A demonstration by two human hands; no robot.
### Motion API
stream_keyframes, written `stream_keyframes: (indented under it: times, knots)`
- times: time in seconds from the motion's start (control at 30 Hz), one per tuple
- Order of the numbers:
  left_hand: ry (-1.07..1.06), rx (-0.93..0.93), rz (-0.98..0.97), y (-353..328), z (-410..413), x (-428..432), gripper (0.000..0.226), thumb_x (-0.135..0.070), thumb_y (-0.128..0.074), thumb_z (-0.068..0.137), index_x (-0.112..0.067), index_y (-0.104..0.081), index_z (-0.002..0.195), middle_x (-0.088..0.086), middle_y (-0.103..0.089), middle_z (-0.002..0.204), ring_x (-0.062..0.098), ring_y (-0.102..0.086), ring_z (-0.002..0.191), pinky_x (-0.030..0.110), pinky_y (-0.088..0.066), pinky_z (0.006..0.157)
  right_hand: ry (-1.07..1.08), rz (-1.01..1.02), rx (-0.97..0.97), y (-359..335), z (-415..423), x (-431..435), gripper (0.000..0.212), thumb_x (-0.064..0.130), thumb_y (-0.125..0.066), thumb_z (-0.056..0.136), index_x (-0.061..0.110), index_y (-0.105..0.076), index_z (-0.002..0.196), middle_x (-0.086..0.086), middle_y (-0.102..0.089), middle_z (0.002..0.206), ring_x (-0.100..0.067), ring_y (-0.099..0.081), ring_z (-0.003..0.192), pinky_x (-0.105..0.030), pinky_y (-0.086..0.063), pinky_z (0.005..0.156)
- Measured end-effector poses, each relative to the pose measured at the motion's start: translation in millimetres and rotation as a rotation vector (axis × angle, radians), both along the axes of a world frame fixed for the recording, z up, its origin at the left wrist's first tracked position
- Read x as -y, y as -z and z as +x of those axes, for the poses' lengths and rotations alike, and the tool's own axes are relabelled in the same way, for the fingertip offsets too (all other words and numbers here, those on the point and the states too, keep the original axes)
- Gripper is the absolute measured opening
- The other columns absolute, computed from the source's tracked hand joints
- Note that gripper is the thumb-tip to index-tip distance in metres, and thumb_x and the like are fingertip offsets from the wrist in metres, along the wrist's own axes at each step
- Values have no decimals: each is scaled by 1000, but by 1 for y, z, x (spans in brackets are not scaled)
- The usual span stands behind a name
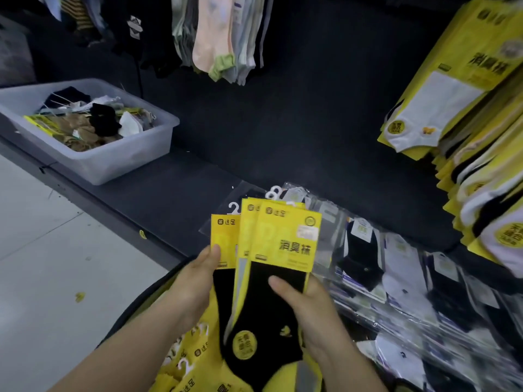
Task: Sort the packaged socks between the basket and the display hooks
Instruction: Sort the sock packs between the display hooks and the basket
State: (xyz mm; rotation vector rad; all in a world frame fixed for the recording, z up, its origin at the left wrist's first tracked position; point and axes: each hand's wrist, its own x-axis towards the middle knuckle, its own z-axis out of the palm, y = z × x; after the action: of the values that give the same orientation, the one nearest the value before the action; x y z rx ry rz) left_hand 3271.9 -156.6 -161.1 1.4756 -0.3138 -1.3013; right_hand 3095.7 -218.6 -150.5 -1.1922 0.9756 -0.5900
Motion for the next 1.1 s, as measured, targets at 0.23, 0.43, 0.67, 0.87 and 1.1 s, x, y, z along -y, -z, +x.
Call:
stream_keyframes:
  times: [0.23,0.43,0.67,0.87,1.1]
  knots:
    - [13,108,-52,7,-8,5,39,-26,-68,86,-22,-55,122,0,-72,109,20,-68,102,46,-50,97,-49,-408,-430,31,30,-5,31,45,-54,90,39,-52,120,17,-39,112,-3,-44,110,-18,-34,90]
    - [-59,235,92,21,28,14,24,-17,-56,96,-24,-48,118,3,-66,113,26,-64,103,51,-49,95,-379,-397,-884,76,6,20,80,52,-57,87,22,-19,150,4,-27,146,-23,-27,138,-35,-32,107]
    - [10,155,151,29,68,24,28,-12,-55,96,-25,-49,120,2,-69,106,25,-67,96,43,-54,83,-462,-668,-1179,110,7,5,92,65,-61,74,36,-15,148,3,-19,141,-24,-22,130,-38,-21,110]
    - [144,146,152,30,93,50,19,-11,-56,95,-26,-54,107,1,-70,104,22,-67,94,40,-53,85,-619,-576,-1133,99,22,22,111,68,-66,65,33,-4,149,12,-10,154,-16,-13,140,-36,-13,116]
    - [165,-3,163,18,105,59,29,-15,-59,94,-21,-54,122,6,-70,111,30,-66,101,51,-48,97,-463,-419,-1190,49,-10,20,77,46,-52,83,37,-10,147,6,-59,116,-17,-45,111,-31,-34,100]
